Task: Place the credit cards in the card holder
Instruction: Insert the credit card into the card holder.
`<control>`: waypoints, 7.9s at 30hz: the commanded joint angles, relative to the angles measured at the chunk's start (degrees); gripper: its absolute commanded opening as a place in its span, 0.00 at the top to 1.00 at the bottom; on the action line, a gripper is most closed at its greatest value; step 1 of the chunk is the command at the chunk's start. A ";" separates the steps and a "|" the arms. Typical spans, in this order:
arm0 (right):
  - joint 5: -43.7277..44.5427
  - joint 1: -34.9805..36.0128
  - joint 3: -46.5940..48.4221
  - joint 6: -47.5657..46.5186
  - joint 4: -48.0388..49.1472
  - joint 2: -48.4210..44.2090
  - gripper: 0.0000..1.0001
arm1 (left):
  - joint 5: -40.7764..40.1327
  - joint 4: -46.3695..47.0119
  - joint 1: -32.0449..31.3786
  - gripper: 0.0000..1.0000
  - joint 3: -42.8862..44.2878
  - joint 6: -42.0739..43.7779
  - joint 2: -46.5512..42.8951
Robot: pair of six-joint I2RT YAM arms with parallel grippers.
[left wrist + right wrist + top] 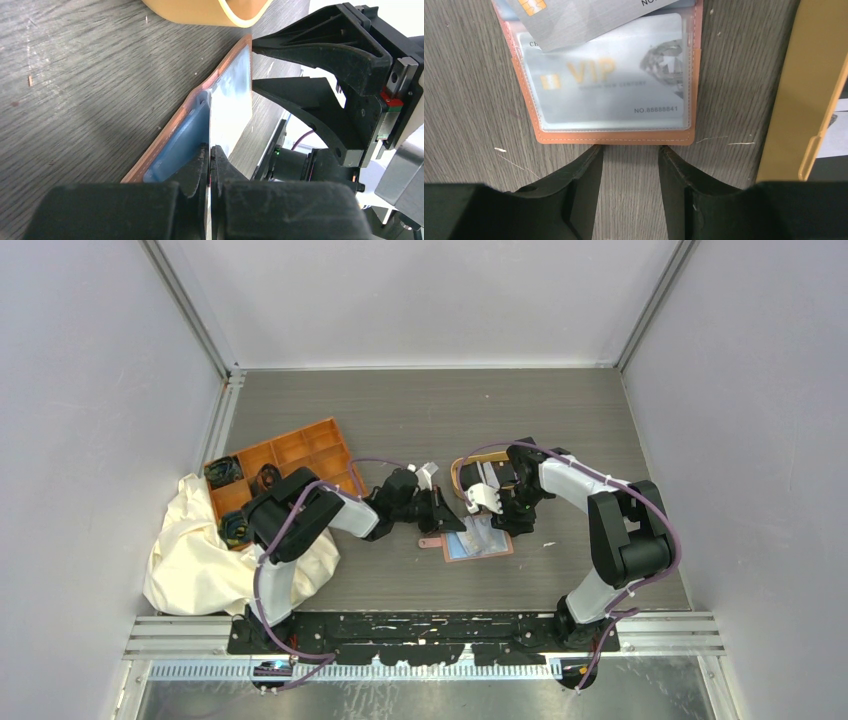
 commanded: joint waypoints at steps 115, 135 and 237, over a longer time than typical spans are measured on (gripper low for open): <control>-8.97 2.57 0.69 4.55 -1.62 -16.51 0.30 | 8.18 -13.80 -0.15 0.90 11.78 -0.83 10.00; -0.82 24.99 -4.45 15.49 16.97 -7.72 0.87 | 9.06 -13.35 -0.06 0.87 12.40 -0.92 10.91; -25.08 -14.01 14.50 83.92 27.22 2.43 0.15 | -24.69 2.28 0.91 0.20 -4.26 34.44 -22.49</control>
